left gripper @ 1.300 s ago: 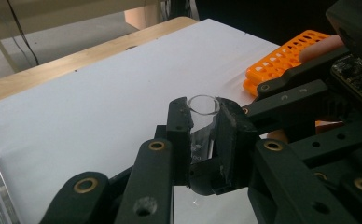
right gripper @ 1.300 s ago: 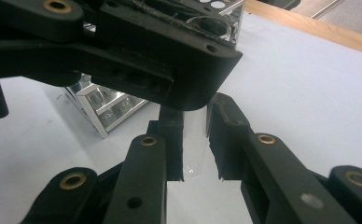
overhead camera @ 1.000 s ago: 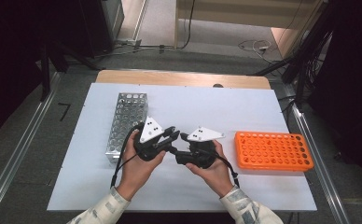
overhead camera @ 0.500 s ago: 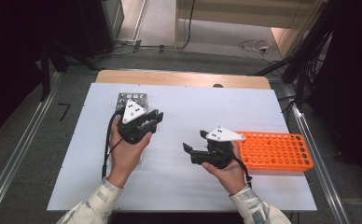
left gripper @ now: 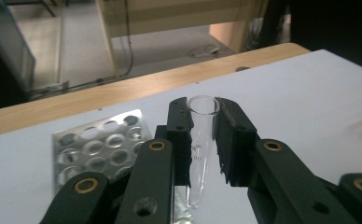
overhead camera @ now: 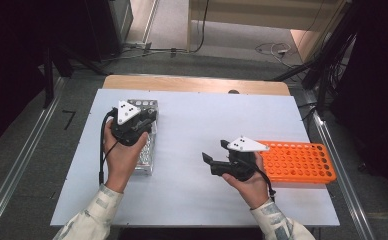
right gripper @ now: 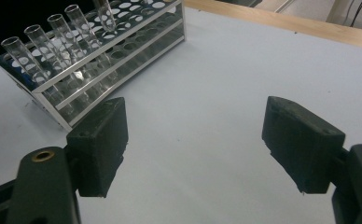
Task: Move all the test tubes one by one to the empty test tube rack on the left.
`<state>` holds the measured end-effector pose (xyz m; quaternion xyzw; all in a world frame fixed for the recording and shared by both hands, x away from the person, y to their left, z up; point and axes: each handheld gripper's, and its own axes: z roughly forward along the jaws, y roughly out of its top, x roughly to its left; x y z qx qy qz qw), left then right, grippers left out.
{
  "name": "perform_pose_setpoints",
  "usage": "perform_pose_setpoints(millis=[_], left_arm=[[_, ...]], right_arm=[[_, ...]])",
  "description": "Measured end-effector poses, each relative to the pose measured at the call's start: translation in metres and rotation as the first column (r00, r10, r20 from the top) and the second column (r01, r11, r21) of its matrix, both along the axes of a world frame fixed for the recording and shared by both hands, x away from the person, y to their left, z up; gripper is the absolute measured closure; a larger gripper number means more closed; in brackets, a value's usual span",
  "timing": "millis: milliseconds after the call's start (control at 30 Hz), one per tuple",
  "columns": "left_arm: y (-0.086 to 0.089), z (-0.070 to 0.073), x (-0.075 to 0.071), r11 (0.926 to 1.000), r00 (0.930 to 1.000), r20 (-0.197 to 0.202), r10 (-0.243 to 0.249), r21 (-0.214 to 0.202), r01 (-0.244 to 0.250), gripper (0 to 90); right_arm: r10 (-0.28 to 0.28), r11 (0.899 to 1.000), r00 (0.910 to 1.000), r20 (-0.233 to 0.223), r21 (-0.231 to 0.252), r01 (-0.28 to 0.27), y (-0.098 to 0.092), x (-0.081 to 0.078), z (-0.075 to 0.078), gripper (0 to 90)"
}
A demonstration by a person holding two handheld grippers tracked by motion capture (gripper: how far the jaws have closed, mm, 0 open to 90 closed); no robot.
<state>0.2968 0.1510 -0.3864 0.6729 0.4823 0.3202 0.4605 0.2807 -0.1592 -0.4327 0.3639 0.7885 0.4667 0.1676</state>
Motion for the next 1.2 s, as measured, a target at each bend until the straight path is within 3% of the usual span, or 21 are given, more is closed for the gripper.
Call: perform_pose_setpoints(millis=[233, 400, 633, 833, 1033, 1200], left_arm=[[0.009, -0.008, 0.003, 0.9994, 0.9994, -0.010, 0.034, 0.000, -0.034, 76.3], [0.006, -0.018, 0.005, 0.9988, 0.9988, -0.027, 0.041, 0.026, -0.040, 76.2], [0.005, -0.027, 0.006, 0.9973, 0.9944, -0.096, 0.044, 0.063, -0.038, 76.1], [0.004, -0.033, 0.007, 0.9959, 0.9856, -0.162, 0.049, 0.083, -0.036, 75.7], [0.004, -0.033, 0.008, 0.9968, 0.9847, -0.168, 0.044, 0.073, -0.032, 70.0], [0.004, -0.030, 0.006, 0.9985, 0.9884, -0.148, 0.035, 0.047, -0.028, 67.0]], right_arm=[[0.002, 1.000, 1.0000, -0.003, -0.003, -0.002, 0.001, 0.000, -0.001, 21.4], [0.000, 1.000, 1.0000, 0.001, -0.001, 0.000, 0.000, 0.000, -0.001, 22.1], [0.001, 1.000, 1.0000, -0.003, -0.002, -0.001, 0.000, 0.000, -0.001, 22.0], [0.001, 1.000, 1.0000, -0.003, -0.004, -0.001, 0.000, 0.000, -0.001, 22.0], [0.003, 1.000, 1.0000, -0.004, -0.006, -0.003, 0.000, 0.000, -0.002, 21.9], [0.000, 1.000, 1.0000, -0.004, -0.003, 0.000, 0.000, 0.000, -0.001, 21.8]])
